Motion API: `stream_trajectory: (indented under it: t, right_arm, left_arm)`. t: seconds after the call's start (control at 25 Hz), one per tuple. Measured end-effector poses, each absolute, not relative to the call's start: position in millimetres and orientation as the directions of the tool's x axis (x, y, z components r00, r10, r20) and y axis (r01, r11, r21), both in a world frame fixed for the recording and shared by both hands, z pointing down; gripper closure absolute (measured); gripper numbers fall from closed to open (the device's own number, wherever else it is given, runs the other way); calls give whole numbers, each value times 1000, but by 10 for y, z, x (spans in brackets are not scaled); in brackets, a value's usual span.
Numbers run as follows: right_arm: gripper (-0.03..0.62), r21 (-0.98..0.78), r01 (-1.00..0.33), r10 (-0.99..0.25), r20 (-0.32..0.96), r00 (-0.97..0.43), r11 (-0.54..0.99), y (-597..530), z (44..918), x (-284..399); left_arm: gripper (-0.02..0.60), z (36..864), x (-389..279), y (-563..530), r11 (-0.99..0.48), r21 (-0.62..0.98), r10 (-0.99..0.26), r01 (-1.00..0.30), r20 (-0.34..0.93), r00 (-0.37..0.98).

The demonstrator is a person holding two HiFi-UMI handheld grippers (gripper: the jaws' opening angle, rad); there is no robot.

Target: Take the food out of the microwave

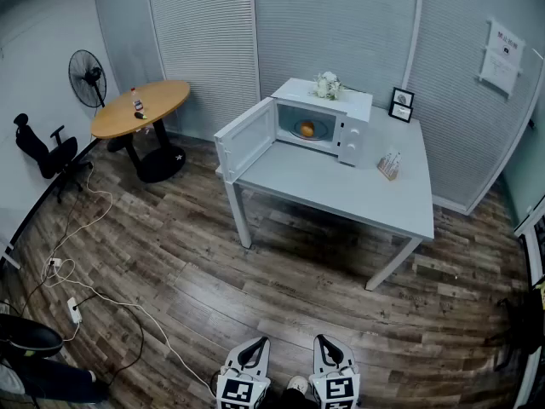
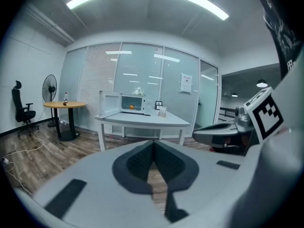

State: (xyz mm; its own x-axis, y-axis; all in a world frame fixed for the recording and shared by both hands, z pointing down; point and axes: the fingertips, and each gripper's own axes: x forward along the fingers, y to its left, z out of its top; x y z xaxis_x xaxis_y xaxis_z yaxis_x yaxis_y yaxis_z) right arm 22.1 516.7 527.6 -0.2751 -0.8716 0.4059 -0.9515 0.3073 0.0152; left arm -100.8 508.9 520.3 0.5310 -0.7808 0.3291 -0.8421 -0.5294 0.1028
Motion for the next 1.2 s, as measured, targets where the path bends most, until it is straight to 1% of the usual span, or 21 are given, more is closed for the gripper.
stream_trajectory:
  t: [0.24,0.48,0.76,1.04,1.2]
  right_arm:
    - [592,31,-974,-898,394,-196,226,5033,5216,195]
    - [591,5,-992,-929,350,-120,130,4855,5124,225]
    - [589,-47,-999,-949,311,-39,26,4662,5097,162]
    - [589,-55,-998,-949,314,-24,7,4524,5137,121]
    - [589,-48,-998,-948,316,-45,32,4253,5179,193]
  left_arm:
    - [575,5131,-1380,4831,-493,114,-810,-862,301,503]
    - [575,5023,-1595,4550,-517,109,-807,-849,271,525]
    - [575,4971,-1769,4265,-577,123,-775,-807,228,589]
    - [575,5013,-1896,4021,-575,135,-773,-807,231,590]
    - [575,5017,-1862,3816,-564,123,-784,-817,231,576]
